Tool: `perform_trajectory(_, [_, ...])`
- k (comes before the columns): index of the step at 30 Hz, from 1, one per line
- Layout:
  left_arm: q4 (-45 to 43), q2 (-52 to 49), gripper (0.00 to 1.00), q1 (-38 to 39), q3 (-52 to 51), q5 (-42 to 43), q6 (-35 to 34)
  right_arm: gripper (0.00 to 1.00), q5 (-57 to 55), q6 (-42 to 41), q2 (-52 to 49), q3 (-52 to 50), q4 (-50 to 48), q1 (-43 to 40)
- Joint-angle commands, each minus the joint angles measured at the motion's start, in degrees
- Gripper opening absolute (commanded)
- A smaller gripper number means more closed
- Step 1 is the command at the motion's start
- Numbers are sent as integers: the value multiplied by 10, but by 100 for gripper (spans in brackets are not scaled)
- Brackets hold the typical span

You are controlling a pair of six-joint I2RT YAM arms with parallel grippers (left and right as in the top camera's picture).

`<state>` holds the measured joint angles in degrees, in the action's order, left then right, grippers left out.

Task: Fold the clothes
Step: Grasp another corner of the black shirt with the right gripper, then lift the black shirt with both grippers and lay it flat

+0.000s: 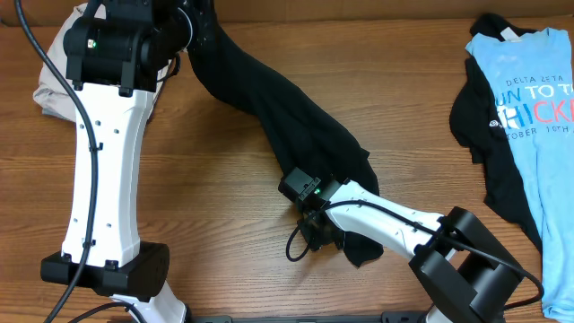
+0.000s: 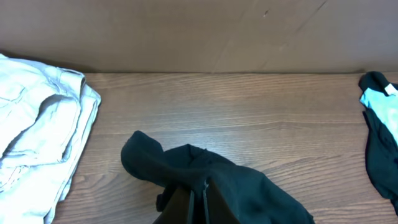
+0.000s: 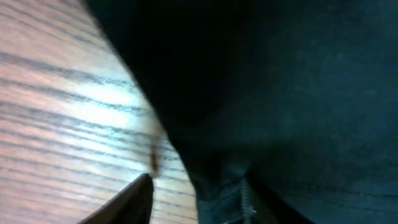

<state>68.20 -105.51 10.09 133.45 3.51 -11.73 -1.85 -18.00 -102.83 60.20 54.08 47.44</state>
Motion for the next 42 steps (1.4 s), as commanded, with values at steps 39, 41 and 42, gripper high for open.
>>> perform_trajectory(39, [-45,175,4,0,18,-148,53,4,-136,35,296,530,242,-420])
perform_trajectory(41, [-51,198,4,-1,18,-164,53,4,-136,46,306,579,252,-440])
perform_trajectory(42, [-53,207,4,0,18,-170,53,4,-136,49,310,596,256,-446])
